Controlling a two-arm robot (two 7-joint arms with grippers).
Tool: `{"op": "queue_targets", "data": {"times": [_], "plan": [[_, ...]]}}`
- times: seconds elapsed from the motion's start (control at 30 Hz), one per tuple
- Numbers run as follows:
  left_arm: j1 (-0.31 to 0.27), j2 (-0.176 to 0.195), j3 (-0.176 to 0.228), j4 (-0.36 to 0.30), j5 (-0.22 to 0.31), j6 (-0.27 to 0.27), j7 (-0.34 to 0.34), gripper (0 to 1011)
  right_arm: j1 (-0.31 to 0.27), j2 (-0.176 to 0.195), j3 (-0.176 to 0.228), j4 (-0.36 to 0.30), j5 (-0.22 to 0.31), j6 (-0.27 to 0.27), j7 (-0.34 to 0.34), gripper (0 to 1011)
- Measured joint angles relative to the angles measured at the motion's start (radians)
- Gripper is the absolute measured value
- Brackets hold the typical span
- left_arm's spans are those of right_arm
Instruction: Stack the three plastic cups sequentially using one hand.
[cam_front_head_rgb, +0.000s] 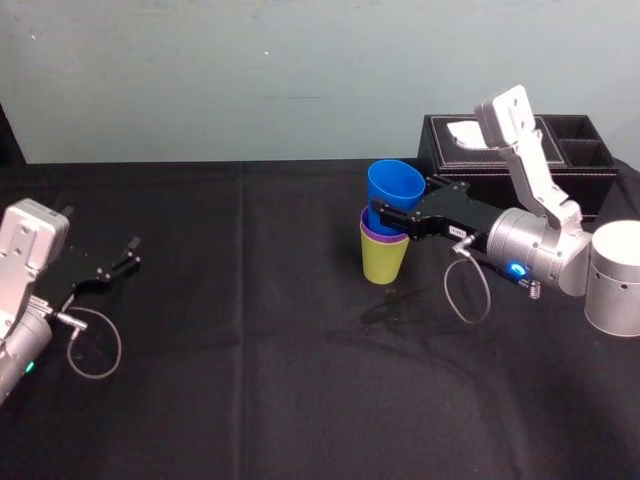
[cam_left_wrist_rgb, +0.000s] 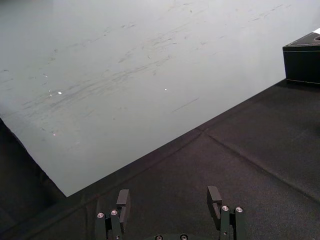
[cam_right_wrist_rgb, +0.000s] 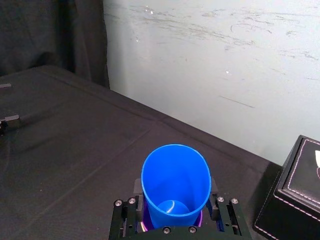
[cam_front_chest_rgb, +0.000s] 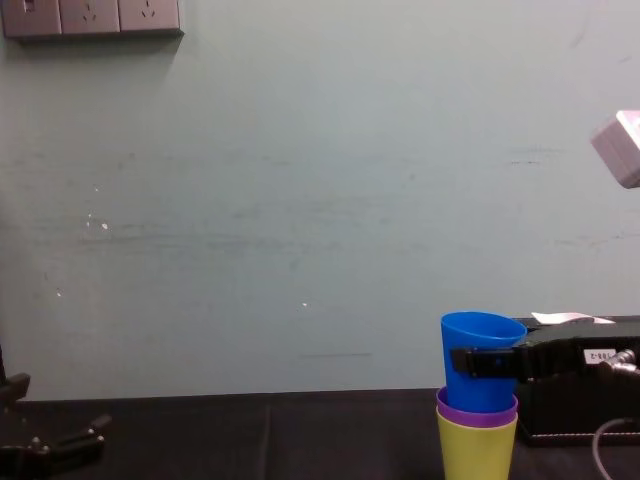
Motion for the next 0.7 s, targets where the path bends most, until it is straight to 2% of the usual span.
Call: {"op": "queue_targets", "data": {"times": [0.17, 0.47, 0.7], "plan": [[0.0, 0.0, 0.0, 0.0, 0.0, 0.0, 0.0, 1010, 0.0, 0.001, 0.0, -0.002, 0.0, 0.001, 0.0, 738], [0.0, 0.0, 0.0, 0.0, 0.0, 0.0, 0.0, 1010, -0.001, 0.002, 0.0, -0.004, 0.0, 0.002, 0.0, 977], [0.0, 0.0, 0.0, 0.0, 0.0, 0.0, 0.0, 1010, -0.001, 0.002, 0.0, -0.005, 0.0, 0.002, 0.0, 1000]]}}
